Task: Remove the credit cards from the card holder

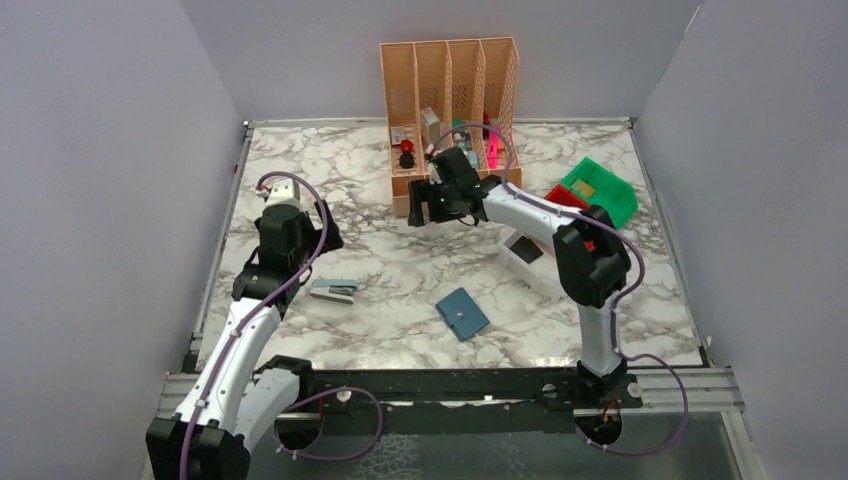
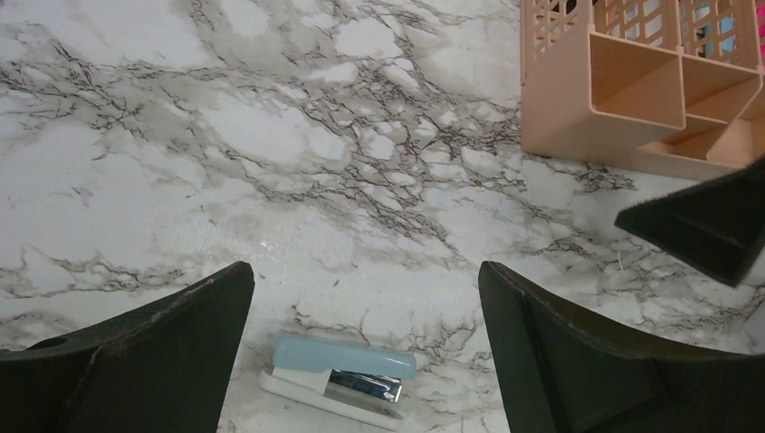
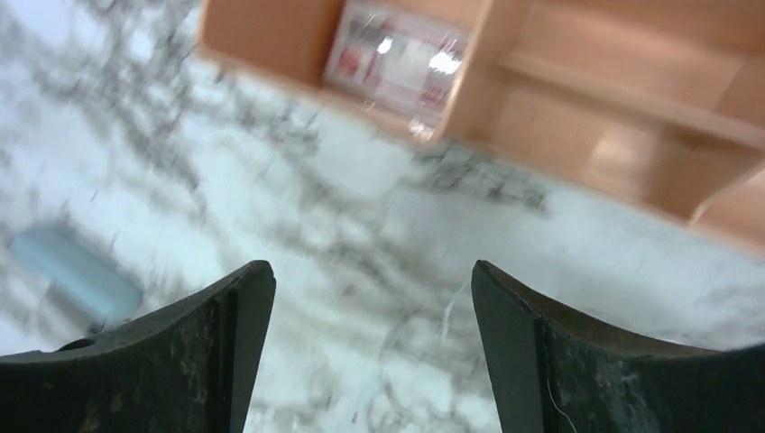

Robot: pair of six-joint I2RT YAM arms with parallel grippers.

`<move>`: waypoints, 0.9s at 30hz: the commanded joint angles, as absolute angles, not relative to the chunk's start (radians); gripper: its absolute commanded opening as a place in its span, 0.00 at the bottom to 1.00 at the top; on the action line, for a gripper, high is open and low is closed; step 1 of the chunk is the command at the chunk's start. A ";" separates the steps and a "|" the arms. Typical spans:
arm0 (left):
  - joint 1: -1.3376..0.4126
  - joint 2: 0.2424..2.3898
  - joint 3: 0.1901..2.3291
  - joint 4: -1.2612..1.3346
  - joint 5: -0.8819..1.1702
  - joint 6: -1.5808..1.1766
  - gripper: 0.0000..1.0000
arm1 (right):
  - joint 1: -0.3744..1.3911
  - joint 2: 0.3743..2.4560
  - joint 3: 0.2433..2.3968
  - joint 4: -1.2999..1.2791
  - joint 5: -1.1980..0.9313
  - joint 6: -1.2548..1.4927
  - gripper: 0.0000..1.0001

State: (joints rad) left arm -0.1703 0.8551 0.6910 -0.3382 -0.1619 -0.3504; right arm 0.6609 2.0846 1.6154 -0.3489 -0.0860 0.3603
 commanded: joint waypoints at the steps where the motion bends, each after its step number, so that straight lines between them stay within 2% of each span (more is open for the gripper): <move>1: -0.157 0.856 0.711 -0.337 -0.183 -0.362 0.99 | 0.718 1.911 1.449 -0.223 -0.303 0.352 0.84; 5: -0.140 0.838 0.714 -0.358 -0.299 -0.398 0.99 | 0.796 1.880 1.356 -0.153 -0.360 0.387 0.84; 13: -0.123 0.776 0.708 -0.371 -0.392 -0.423 0.99 | 0.899 2.011 1.366 0.003 -0.491 0.539 0.81; 20: -0.112 0.656 0.703 -0.399 -0.589 -0.467 0.99 | 0.980 2.202 1.498 0.052 -0.569 0.598 0.80; 27: -0.108 0.507 0.677 -0.398 -0.701 -0.501 0.99 | 1.085 2.337 1.660 0.057 -0.675 0.612 0.80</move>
State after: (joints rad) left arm -0.1165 0.5694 0.6910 -0.3988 -0.5861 -0.4690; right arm 1.0191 2.2688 1.5848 0.0254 -0.5648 0.5877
